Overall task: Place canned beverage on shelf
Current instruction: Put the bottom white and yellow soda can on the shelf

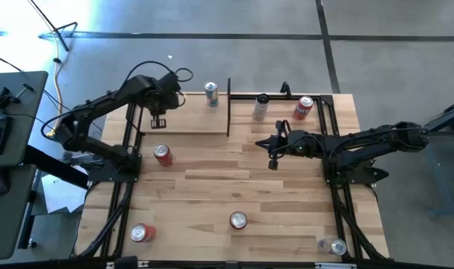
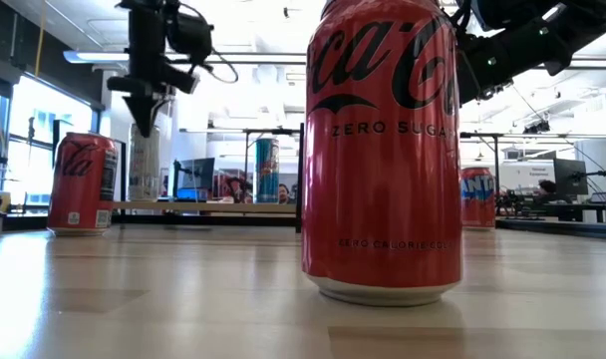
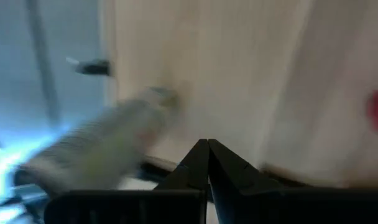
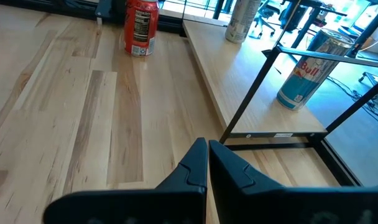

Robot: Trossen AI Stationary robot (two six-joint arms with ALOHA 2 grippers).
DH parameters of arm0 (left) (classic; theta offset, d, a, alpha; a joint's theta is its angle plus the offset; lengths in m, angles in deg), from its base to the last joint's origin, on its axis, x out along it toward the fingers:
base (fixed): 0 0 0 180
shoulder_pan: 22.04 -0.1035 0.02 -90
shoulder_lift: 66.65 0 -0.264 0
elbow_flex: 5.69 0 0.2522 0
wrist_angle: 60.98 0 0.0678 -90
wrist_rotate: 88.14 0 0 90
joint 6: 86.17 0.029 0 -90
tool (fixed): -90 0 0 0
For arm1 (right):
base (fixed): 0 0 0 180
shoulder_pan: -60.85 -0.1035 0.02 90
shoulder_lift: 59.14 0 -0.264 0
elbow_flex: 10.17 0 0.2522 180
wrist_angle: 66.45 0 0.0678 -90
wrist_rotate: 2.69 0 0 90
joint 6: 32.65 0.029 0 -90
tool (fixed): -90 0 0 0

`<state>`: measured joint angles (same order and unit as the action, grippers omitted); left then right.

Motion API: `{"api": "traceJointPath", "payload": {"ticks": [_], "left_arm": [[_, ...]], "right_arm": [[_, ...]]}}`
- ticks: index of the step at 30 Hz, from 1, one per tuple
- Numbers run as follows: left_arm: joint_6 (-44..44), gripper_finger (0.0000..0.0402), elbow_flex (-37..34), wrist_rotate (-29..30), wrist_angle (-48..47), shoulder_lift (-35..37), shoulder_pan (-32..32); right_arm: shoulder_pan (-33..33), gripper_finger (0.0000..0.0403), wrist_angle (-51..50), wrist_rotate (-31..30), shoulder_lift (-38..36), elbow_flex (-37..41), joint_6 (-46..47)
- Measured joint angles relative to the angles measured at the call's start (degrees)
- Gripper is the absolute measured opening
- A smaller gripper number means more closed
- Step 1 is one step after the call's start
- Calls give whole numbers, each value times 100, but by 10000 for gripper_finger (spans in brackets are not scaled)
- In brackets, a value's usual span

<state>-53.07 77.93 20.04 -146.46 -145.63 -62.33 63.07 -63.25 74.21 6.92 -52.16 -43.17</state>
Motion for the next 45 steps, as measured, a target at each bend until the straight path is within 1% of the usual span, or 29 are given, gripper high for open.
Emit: {"api": "traceJointPath", "payload": {"ticks": [2, 4, 7, 13, 17, 19, 25, 31, 36, 45], "left_arm": [[-294, 0, -29, -42, 4, -51, -52], [-610, 0, -27, 78, -33, -102, -75], [-1082, 0, -27, 101, -290, -195, -100], [-2544, 0, -27, 196, -839, -201, -216], [-3255, 0, -29, 318, -687, -201, -461], [-3459, 0, -29, 322, -594, -201, -602], [-3543, 0, -264, 256, -253, -197, -979], [-3239, 0, -823, -243, 522, -199, -1260], [-3196, 0, -1102, -268, 983, -199, -1311], [-3042, 0, -1148, -267, 1635, -199, -1334]], "right_arm": [[0, 0, 1, 0, 1, 0, 0], [0, 0, 1, 0, -1, 0, 2], [-1, 0, 1, -1, -1, 0, 1], [0, 0, 6, 0, -1, 0, 0], [0, 0, 54, 0, 0, 0, 2], [0, 0, 57, 0, -2, 0, 2], [0, 0, 62, 0, -2, 0, 0], [0, 0, 70, -2, -2, 0, -22], [0, 0, 114, -2, -1, 0, -24], [0, 0, 132, 0, -2, 0, -46]]}}
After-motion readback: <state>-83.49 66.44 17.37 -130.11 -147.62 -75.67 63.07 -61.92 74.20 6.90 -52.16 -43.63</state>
